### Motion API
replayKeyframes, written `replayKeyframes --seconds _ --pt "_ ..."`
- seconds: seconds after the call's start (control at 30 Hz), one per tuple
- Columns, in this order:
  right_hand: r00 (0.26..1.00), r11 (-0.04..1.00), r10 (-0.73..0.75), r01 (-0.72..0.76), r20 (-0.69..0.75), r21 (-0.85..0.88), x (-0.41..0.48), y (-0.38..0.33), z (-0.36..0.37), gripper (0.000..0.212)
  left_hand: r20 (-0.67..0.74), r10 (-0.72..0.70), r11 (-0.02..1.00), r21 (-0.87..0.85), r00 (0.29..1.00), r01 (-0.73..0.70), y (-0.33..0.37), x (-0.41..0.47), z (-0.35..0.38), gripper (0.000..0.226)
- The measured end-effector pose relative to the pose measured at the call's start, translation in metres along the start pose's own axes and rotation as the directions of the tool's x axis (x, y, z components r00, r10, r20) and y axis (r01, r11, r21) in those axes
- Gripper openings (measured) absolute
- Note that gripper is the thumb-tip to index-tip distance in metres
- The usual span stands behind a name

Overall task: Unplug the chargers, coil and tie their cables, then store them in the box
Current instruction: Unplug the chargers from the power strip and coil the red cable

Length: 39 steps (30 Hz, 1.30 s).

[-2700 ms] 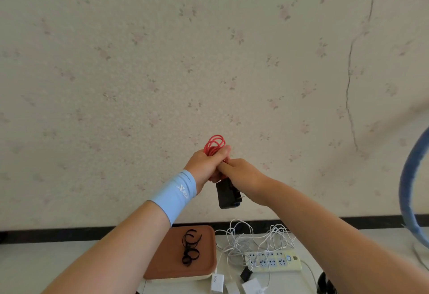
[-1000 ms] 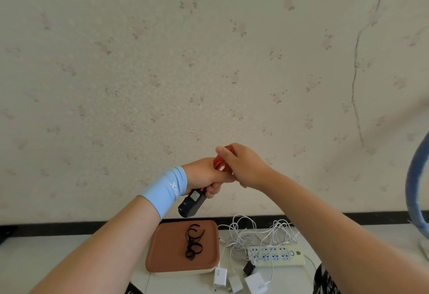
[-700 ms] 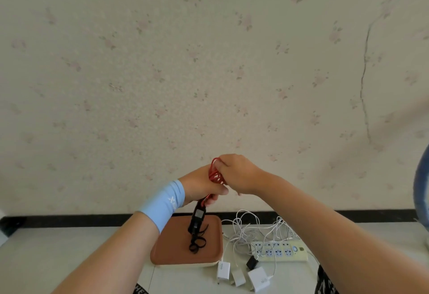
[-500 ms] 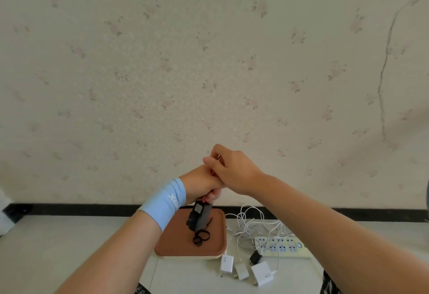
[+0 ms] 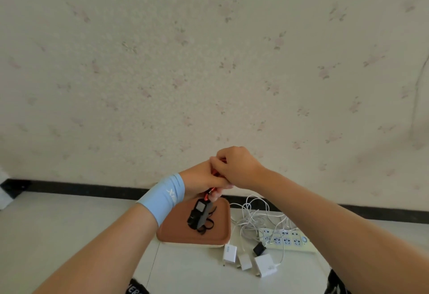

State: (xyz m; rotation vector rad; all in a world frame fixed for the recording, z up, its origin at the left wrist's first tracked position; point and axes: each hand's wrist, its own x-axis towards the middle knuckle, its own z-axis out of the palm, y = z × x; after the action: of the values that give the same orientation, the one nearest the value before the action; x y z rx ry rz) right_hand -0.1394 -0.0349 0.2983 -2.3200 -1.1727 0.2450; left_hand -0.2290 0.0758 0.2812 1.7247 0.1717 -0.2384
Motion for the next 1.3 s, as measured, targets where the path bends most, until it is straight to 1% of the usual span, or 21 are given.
replayKeyframes --seconds 0.03,0.1,0.17,0.2,0.27,0.37,0.47,0.57,0.63,0.7,0.77,0.83,0.9,0.93,1.0,1.03,1.07,1.1,1.17,1.23,1.3 --pt "1.0 1.0 0.02 -0.02 -0.01 0.021 0.002 0.0 0.003 0.045 -0.026 0.015 1.0 0.023 1.0 -0.015 -0.001 -0.001 -0.001 0.014" --pt "0.996 0.996 0.073 -0.07 -0.05 0.06 0.006 0.001 0.008 0.041 -0.11 0.043 0.989 0.147 0.993 -0.027 -0.003 0.0 -0.003 0.004" --pt "0.989 0.989 0.114 -0.104 -0.09 0.107 0.012 0.004 0.009 0.04 -0.209 0.04 0.955 0.294 0.977 0.024 -0.009 0.004 -0.004 0.014" --pt "0.987 0.986 0.127 -0.114 -0.101 0.123 0.015 0.006 0.011 0.04 -0.228 0.036 0.939 0.342 0.973 0.045 -0.012 0.006 -0.006 0.017" --pt "0.984 0.984 0.13 -0.114 -0.122 0.134 0.018 0.008 0.015 0.04 -0.185 0.014 0.92 0.387 0.983 0.06 -0.015 0.01 -0.008 0.023" --pt "0.981 0.974 0.168 -0.15 -0.095 0.17 0.021 0.012 0.023 0.039 -0.061 -0.074 0.924 0.371 0.995 0.091 -0.016 0.011 -0.014 0.035" --pt "0.978 0.973 0.208 -0.209 0.018 0.097 0.027 0.023 0.028 0.054 0.008 -0.171 0.928 0.338 0.985 0.158 -0.022 0.014 -0.019 0.041" --pt "0.975 0.972 0.221 -0.223 0.033 0.078 0.037 0.033 0.036 0.056 -0.012 -0.193 0.894 0.411 0.981 0.18 -0.03 0.025 -0.024 0.045" --pt "0.973 0.972 0.226 -0.228 0.035 0.053 0.048 0.038 0.042 0.055 -0.05 -0.174 0.921 0.345 0.984 0.18 -0.038 0.037 -0.027 0.038" --pt "0.974 0.974 0.223 -0.224 0.041 0.021 0.062 0.042 0.051 0.055 -0.171 -0.13 0.944 0.279 0.977 0.175 -0.049 0.048 -0.033 0.032" --pt "0.975 0.978 0.209 -0.209 0.081 -0.013 0.076 0.048 0.063 0.053 -0.258 -0.131 0.931 0.299 0.957 0.208 -0.062 0.06 -0.042 0.03" --pt "0.964 0.976 0.219 -0.218 0.149 -0.02 0.088 0.056 0.077 0.049 -0.216 -0.203 0.922 0.285 0.955 0.261 -0.076 0.073 -0.05 0.025" --pt "0.944 0.962 0.259 -0.272 0.206 0.037 0.098 0.066 0.094 0.05 -0.146 -0.278 0.905 0.292 0.949 0.31 -0.093 0.084 -0.056 0.024" --pt "0.932 0.944 0.279 -0.31 0.23 0.112 0.102 0.071 0.103 0.052 -0.131 -0.299 0.889 0.321 0.945 0.326 -0.101 0.088 -0.06 0.024" --pt "0.902 0.855 0.325 -0.409 0.284 0.319 0.108 0.08 0.122 0.052 -0.142 -0.34 0.853 0.371 0.93 0.368 -0.12 0.094 -0.071 0.026" --pt "0.887 0.809 0.345 -0.447 0.307 0.383 0.11 0.086 0.133 0.049 -0.156 -0.361 0.847 0.359 0.92 0.393 -0.131 0.095 -0.078 0.027" --pt "0.884 0.807 0.351 -0.452 0.308 0.38 0.11 0.093 0.145 0.044 -0.175 -0.378 0.847 0.331 0.909 0.416 -0.143 0.096 -0.086 0.028" --pt "0.9 0.864 0.329 -0.409 0.286 0.294 0.11 0.104 0.161 0.039 -0.198 -0.388 0.849 0.302 0.9 0.433 -0.155 0.096 -0.093 0.03" --pt "0.936 0.978 0.188 -0.206 0.297 0.03 0.105 0.128 0.192 0.029 -0.239 -0.397 0.862 0.235 0.886 0.45 -0.179 0.096 -0.106 0.035" --pt "0.896 0.986 0.05 0.027 0.44 -0.166 0.096 0.146 0.221 0.025 -0.253 -0.41 0.886 0.117 0.876 0.448 -0.202 0.098 -0.113 0.033" --pt "0.833 0.944 0.001 0.181 0.553 -0.274 0.089 0.155 0.245 0.027 -0.244 -0.449 0.889 -0.025 0.86 0.457 -0.218 0.1 -0.116 0.031"
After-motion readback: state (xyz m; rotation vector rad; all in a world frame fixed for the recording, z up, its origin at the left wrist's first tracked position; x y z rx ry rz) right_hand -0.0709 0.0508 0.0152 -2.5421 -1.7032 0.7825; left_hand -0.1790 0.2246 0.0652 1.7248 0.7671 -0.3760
